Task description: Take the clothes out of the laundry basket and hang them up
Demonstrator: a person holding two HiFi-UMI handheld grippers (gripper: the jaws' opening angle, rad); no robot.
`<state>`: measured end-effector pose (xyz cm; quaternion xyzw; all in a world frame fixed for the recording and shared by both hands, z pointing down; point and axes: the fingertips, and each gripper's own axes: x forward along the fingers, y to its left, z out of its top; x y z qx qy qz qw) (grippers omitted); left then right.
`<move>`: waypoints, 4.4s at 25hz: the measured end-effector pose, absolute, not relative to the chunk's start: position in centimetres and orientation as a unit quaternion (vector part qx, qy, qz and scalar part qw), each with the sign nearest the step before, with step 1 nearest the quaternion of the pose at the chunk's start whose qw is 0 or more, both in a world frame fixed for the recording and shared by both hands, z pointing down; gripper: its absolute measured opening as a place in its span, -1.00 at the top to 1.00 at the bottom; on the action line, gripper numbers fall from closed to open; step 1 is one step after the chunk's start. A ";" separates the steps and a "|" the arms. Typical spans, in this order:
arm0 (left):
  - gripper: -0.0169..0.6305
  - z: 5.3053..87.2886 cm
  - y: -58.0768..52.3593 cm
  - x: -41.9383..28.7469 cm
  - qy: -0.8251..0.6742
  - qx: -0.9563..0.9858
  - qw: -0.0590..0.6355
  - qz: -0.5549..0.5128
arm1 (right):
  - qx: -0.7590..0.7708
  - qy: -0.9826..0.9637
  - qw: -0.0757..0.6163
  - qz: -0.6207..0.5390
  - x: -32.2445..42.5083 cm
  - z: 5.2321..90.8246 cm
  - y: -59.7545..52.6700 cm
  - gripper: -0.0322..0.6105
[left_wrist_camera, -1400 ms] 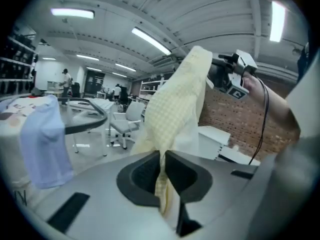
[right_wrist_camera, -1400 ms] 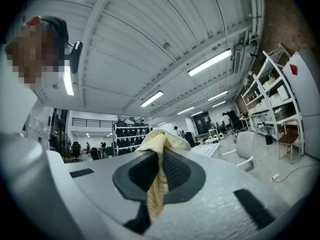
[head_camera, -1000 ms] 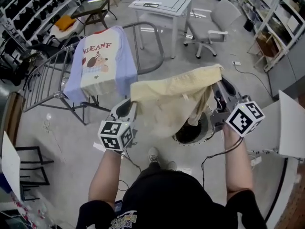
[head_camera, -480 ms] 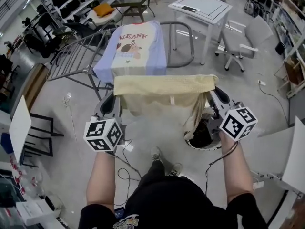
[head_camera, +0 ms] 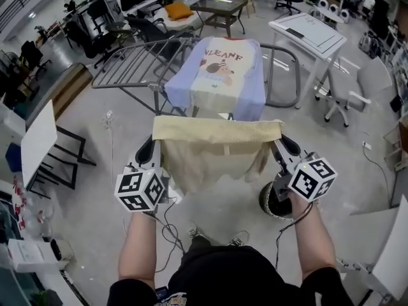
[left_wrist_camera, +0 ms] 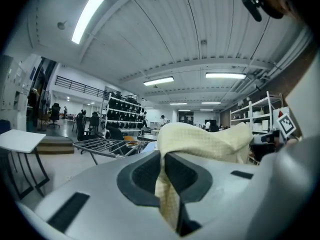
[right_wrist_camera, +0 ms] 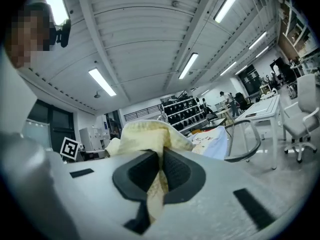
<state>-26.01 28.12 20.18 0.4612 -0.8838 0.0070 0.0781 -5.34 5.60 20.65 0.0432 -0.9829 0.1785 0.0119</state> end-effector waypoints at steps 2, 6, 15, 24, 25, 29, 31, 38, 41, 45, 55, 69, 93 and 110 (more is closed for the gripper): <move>0.86 20.2 30.2 -28.1 -0.889 0.452 0.079 0.003 | 0.033 -0.983 0.014 0.179 -8.0 20.6 7.3 0.84; 0.86 20.2 34.7 -32.8 -0.894 0.441 0.079 -0.004 | 0.022 -0.982 0.017 0.186 -13.4 20.7 11.1 0.84; 0.86 19.0 43.3 -43.5 -0.903 0.425 0.062 -0.024 | 0.000 -0.984 0.011 0.179 -24.8 19.7 18.9 0.84; 0.86 18.8 50.5 -51.1 -0.919 0.389 0.053 -0.026 | -0.041 -0.984 0.011 0.172 -35.1 19.0 24.4 0.84; 0.86 18.7 51.4 -51.8 -0.922 0.384 0.053 -0.027 | -0.048 -0.984 0.013 0.170 -36.1 18.9 25.1 0.84; 0.86 18.6 53.8 -54.4 -0.929 0.364 0.054 -0.032 | -0.070 -0.983 0.018 0.167 -40.0 18.7 27.0 0.84; 0.86 19.0 54.6 -55.7 -0.933 0.354 0.056 -0.030 | -0.081 -0.982 0.020 0.171 -42.0 19.1 27.3 0.84; 0.86 19.5 54.6 -61.0 -0.950 0.305 0.065 -0.025 | -0.136 -0.971 0.033 0.193 -49.2 20.4 26.6 0.84; 0.86 19.3 54.2 -63.9 -0.956 0.286 0.064 -0.022 | -0.157 -0.967 0.033 0.200 -52.3 20.5 26.0 0.84; 0.86 18.9 53.2 -67.4 -0.961 0.267 0.065 -0.018 | -0.178 -0.962 0.033 0.206 -56.0 20.2 24.9 0.84; 0.86 16.6 49.8 -74.8 -0.967 0.251 0.038 -0.019 | -0.199 -0.960 0.015 0.196 -63.0 18.7 22.0 0.84; 0.86 15.8 41.0 -86.9 -0.923 0.384 0.021 -0.017 | -0.065 -0.979 -0.025 0.190 -68.4 17.1 16.6 0.84; 0.86 16.1 29.4 -100.8 -0.829 0.557 0.036 -0.032 | 0.137 -0.978 -0.040 0.154 -75.1 15.0 11.9 0.84; 0.86 13.4 17.3 -105.6 -0.856 0.517 0.012 -0.003 | 0.086 -0.980 -0.078 0.160 -81.5 13.6 -2.4 0.84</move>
